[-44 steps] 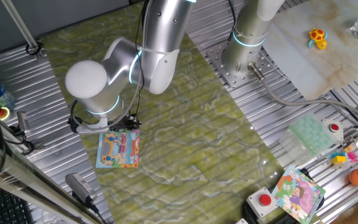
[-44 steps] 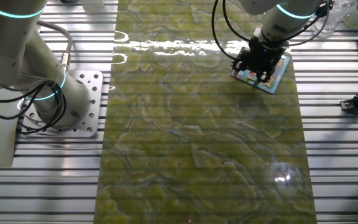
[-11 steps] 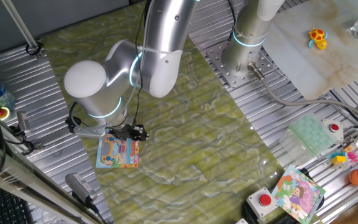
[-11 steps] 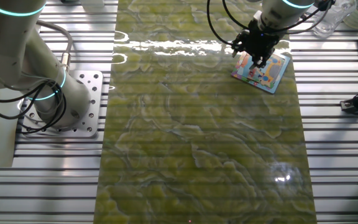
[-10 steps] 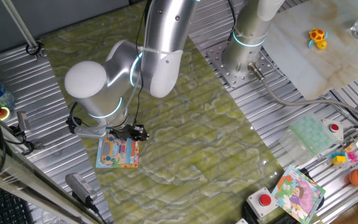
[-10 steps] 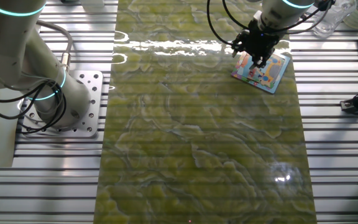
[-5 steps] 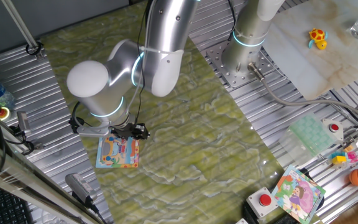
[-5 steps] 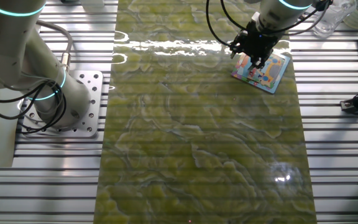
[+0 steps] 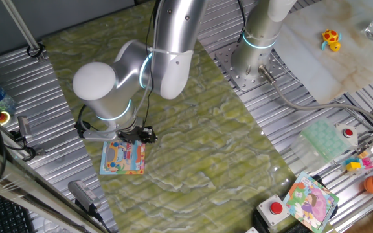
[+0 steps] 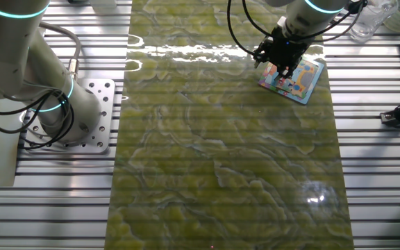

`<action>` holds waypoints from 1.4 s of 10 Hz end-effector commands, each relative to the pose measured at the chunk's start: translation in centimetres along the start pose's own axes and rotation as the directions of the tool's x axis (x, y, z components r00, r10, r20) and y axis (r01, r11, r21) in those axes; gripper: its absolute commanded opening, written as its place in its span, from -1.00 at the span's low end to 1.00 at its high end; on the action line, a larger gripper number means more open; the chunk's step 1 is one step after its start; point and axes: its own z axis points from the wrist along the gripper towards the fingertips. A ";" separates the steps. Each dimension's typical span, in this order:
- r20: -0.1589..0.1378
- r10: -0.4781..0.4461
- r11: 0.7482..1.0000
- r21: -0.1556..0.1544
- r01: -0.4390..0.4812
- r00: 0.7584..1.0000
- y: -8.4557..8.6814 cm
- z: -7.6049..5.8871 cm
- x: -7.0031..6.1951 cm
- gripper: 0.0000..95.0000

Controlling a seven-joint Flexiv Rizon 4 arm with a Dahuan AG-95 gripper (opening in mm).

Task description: Assemble one piece of a puzzle

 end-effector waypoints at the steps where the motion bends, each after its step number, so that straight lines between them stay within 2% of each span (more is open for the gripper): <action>1: -0.007 -0.003 1.000 0.003 0.003 1.000 0.0 0.0 0.0 0.20; 10: 0.004 -0.003 1.000 0.005 0.003 1.000 -0.1 0.1 -0.1 0.20; 14: 0.006 0.000 1.000 0.006 0.000 1.000 -0.2 0.0 -0.6 0.20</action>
